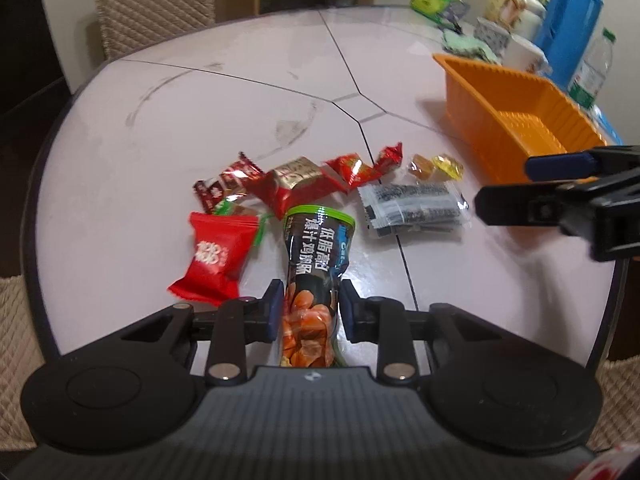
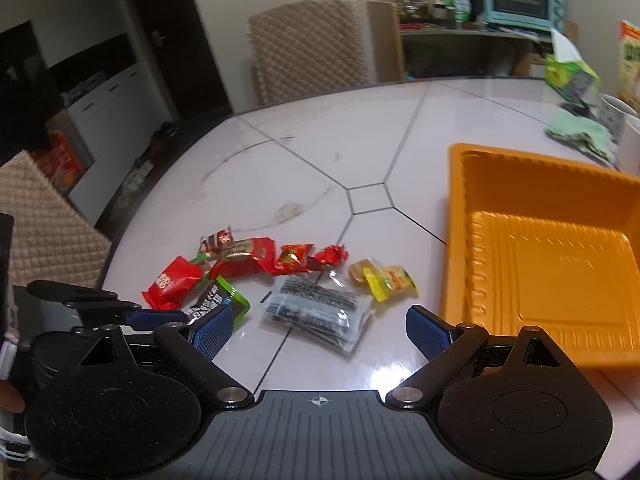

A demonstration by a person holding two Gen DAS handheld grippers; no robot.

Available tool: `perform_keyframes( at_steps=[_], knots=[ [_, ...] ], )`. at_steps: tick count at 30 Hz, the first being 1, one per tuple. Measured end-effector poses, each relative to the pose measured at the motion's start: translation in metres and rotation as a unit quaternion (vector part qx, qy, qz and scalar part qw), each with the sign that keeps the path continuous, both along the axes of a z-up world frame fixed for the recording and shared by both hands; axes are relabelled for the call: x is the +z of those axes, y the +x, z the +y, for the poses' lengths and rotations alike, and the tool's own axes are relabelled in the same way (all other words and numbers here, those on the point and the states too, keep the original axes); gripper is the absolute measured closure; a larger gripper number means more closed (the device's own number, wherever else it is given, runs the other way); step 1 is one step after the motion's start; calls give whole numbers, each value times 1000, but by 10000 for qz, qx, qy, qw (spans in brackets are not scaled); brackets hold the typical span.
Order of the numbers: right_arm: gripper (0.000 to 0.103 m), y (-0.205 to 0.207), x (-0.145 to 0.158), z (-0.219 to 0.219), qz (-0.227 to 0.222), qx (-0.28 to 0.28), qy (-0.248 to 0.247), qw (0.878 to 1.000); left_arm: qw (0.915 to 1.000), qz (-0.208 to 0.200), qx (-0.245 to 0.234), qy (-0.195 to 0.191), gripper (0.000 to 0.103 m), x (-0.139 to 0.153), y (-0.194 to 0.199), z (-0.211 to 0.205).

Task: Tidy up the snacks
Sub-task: 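Grasp the clear packet of dark sticks with the right tool while left holds tube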

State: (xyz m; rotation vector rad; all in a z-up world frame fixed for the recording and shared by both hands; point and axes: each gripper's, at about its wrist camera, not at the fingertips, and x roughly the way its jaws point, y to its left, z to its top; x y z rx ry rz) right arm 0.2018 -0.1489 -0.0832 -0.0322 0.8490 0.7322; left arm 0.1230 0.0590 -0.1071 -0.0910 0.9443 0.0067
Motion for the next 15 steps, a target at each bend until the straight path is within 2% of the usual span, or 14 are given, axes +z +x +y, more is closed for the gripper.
perform_keyframes(
  at_steps=[5, 10, 15],
  knots=[
    [28, 14, -6, 13, 26, 575, -82, 9983, 9996, -63, 264, -28, 77, 8, -9, 3],
    [35, 29, -15, 27, 62, 954, -236, 9951, 9988, -167, 448, -51, 77, 19, -19, 5],
    [36, 43, -25, 41, 116, 1229, -362, 9917, 9975, -175, 685, -40, 77, 23, -22, 10]
  ],
)
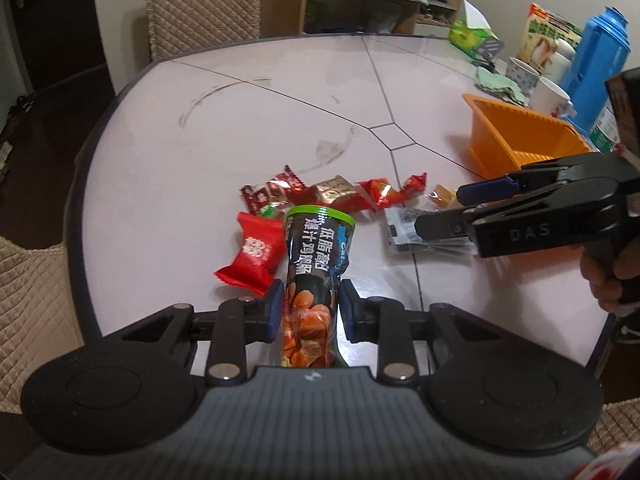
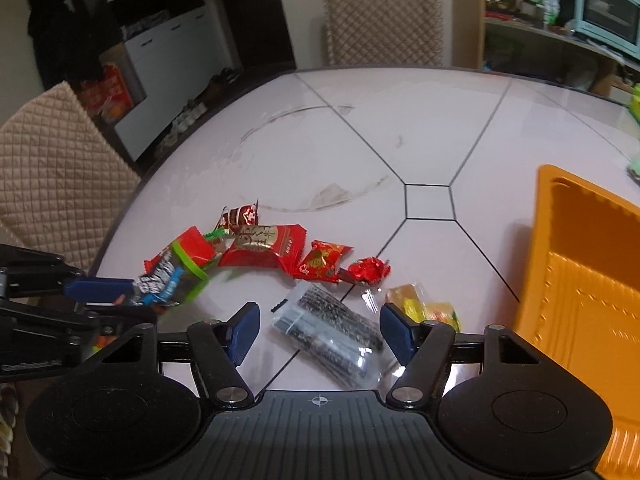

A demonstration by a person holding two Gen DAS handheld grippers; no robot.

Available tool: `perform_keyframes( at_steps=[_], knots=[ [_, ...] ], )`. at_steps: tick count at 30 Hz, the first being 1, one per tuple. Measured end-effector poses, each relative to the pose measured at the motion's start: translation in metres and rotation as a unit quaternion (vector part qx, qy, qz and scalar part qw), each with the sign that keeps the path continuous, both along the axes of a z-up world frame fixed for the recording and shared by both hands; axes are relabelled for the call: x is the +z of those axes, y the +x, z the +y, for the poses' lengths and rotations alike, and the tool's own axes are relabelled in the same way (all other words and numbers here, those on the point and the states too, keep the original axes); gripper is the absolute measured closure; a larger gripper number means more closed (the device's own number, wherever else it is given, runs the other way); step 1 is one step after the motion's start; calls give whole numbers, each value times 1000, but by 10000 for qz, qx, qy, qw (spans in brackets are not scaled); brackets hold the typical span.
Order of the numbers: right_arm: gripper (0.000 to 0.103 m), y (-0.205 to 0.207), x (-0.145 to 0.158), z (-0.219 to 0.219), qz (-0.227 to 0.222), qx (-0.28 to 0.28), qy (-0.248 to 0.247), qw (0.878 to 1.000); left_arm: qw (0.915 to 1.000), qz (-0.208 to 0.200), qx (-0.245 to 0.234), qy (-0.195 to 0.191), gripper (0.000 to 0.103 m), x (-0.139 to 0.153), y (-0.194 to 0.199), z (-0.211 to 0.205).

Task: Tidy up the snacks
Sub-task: 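Grasp the clear packet of dark sticks with the right tool while left holds tube, then carry the snack tube and stick packet into the orange tray with both tools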

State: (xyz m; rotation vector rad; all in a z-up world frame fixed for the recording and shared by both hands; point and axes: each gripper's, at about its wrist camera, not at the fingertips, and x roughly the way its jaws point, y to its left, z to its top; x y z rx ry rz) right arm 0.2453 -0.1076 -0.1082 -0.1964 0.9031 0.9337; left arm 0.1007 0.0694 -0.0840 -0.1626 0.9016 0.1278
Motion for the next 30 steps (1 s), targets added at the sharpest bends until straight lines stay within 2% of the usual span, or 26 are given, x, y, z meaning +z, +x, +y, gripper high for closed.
perform_keyframes(
  at_steps=[6, 12, 15, 17, 18, 21, 28, 30],
  knots=[
    [36, 14, -14, 10, 253, 124, -126, 9995, 9998, -11, 222, -4, 77, 3, -4, 6],
    [36, 5, -11, 9, 463, 420, -93, 9980, 9993, 7, 371, -49, 77, 3, -2, 10],
    [42, -3, -10, 11, 302, 469, -161, 9983, 9992, 11, 400, -62, 77, 3, 0, 10],
    [54, -3, -12, 12, 173, 374, -257, 9988, 9991, 1, 411, -66, 77, 3, 1, 9],
    [56, -2, -13, 13, 136, 329, -286, 9990, 9992, 2, 405, -63, 77, 4, 1, 8],
    [58, 2, -15, 15, 88, 323, -322, 9989, 9992, -5, 396, -63, 77, 5, 1, 7],
    [58, -4, -24, 20, -153, 687, -633, 9955, 9991, -8, 412, -71, 77, 8, 0, 6],
    [63, -7, -26, 20, -230, 705, -686, 9949, 9990, -12, 431, -70, 77, 9, 0, 6]
  ],
)
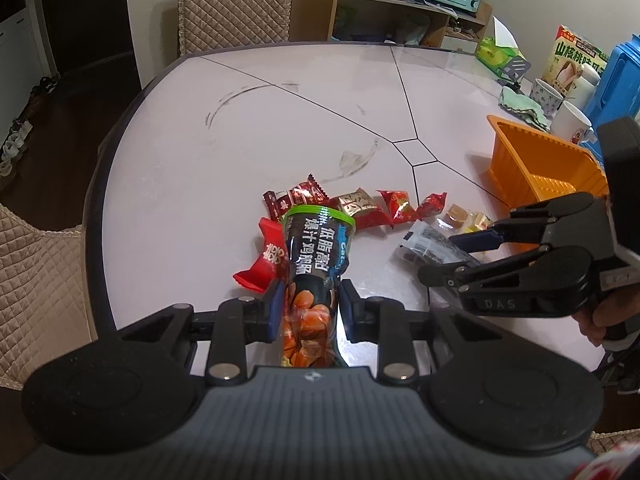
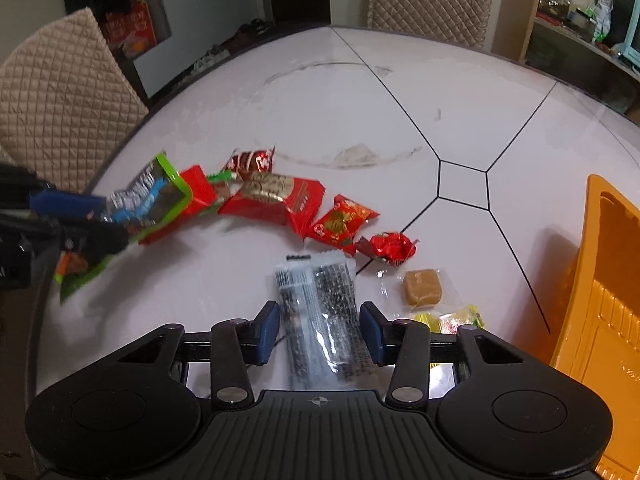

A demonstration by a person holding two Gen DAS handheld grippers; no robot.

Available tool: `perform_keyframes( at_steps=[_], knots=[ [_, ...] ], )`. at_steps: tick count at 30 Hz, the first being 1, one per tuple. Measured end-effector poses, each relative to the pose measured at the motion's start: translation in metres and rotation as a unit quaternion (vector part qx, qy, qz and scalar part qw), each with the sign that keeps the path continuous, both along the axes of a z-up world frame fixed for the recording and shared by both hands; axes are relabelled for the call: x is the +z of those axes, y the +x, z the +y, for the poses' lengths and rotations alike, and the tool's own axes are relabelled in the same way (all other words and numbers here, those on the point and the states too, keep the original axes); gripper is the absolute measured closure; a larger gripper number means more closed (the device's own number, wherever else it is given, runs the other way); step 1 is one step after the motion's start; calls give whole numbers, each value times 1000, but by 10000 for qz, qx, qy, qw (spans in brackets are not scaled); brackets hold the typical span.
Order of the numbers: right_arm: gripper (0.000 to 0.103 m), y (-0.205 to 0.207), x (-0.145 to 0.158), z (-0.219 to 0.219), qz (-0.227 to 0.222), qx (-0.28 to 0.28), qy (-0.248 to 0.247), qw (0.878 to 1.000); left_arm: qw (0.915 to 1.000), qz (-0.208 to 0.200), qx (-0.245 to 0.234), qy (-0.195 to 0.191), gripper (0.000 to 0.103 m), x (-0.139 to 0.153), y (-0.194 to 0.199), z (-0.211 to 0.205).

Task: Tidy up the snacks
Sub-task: 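Carry the snack tube and stick packet into the orange tray with both tools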

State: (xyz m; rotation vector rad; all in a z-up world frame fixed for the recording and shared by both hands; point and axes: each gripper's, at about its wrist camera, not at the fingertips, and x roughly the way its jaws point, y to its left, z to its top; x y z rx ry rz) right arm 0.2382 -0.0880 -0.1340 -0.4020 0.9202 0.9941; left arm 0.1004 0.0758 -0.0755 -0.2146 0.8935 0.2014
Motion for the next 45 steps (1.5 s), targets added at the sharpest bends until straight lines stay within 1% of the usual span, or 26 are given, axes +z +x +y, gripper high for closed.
perform_keyframes(
  at_steps=[2, 5, 9, 13, 19, 23, 29, 34, 39, 45],
  knots=[
    [65, -2, -1, -2, -1, -1, 32, 10000, 10000, -1, 14, 1, 77, 1, 0, 0],
    [66, -5, -1, -6, 168, -62, 186, 9997, 10000, -22, 22, 16, 77, 3, -1, -1],
    [66, -8, 9, -14, 317, -372, 461, 9977, 10000, -65, 5, 24, 77, 8, 0, -6],
    [66, -14, 26, -29, 420, -540, 762, 9947, 9999, -128, -58, 27, 77, 15, 1, -15],
    [66, -21, 51, -68, 512, -822, 1140, 9888, 9992, -303, -246, 14, 77, 33, 5, -40],
    [66, -22, 65, -102, 511, -1059, 1294, 9846, 9980, -414, -483, 17, 77, 45, 13, -66],
    [66, -9, 81, -164, 357, -1664, 1357, 9760, 9948, -498, -886, -16, 77, 53, 41, -113],
    [66, 13, 87, -217, 197, -2241, 1330, 9653, 9928, -483, -1095, -97, 76, 53, 71, -152],
    [66, 38, 89, -262, 65, -2709, 1294, 9538, 9917, -428, -1202, -188, 76, 49, 105, -187],
    [66, 66, 80, -292, 62, -3030, 1255, 9447, 9926, -326, -1162, -112, 76, 41, 146, -219]
  ],
)
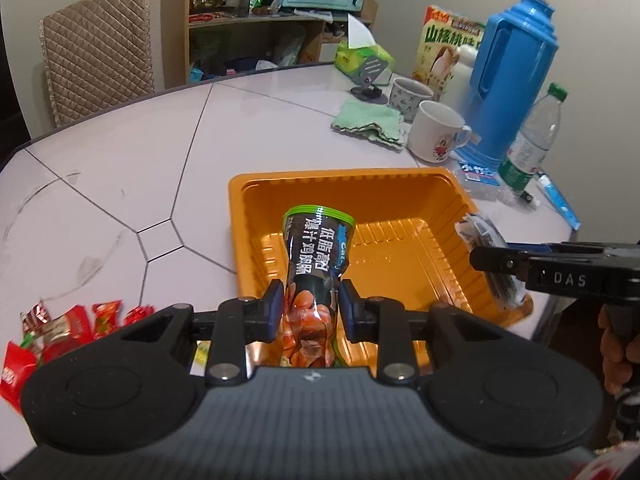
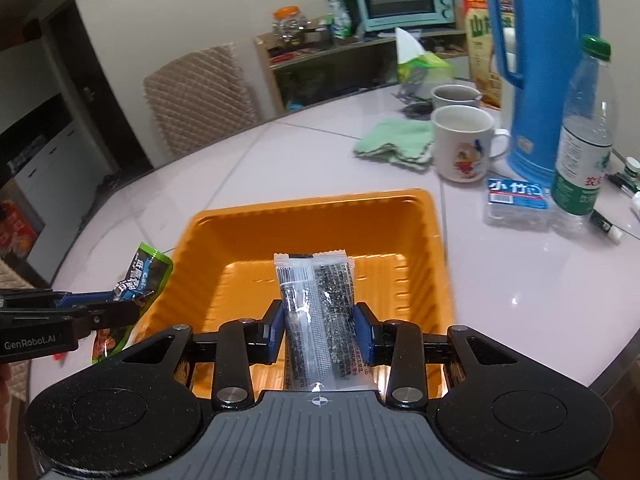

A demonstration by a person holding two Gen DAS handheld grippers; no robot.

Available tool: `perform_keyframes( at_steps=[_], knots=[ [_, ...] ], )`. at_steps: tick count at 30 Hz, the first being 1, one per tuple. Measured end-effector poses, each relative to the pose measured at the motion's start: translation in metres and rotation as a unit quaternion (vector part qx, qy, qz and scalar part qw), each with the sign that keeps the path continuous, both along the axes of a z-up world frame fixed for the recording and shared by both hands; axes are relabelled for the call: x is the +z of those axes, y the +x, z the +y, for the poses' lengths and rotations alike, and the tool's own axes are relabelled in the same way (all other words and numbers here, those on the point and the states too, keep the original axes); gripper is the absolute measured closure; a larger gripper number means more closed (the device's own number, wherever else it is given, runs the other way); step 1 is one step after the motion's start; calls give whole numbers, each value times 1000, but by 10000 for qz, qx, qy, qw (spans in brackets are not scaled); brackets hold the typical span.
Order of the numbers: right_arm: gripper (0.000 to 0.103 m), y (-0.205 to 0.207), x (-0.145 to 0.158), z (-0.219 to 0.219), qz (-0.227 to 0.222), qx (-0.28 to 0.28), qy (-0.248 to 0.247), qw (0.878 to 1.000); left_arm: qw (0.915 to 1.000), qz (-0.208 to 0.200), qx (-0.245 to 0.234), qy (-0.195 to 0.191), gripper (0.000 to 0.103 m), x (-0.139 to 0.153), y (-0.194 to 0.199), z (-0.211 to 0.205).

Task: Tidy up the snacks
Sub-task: 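Carry the snack tube and stick packet into the orange tray with both tools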

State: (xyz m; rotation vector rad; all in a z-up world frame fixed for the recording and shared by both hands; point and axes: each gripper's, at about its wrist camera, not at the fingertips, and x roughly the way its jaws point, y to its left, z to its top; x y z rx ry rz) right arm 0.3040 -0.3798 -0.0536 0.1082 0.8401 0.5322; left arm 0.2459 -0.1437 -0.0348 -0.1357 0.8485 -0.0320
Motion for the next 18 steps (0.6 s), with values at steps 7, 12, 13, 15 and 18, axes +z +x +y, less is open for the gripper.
perform_keyframes(
  at_steps=[7, 12, 13, 15, 18],
  knots=[
    [66, 22, -14, -9, 104, -135, -41, 9998, 9994, 257, 215, -1, 76, -19, 33, -13],
    [66, 31, -23, -6, 182, -119, -96, 9997, 9985, 409, 325, 145, 76, -28, 45, -19],
    [66, 32, -25, -6, 198, -122, -105, 9997, 9983, 434, 342, 171, 76, -30, 47, -20],
    [66, 33, -28, -5, 218, -126, -146, 9996, 9980, 485, 373, 186, 76, -34, 50, -21],
    [66, 35, -33, -5, 256, -121, -164, 9995, 9973, 577, 400, 201, 76, -39, 54, -24]
  ],
)
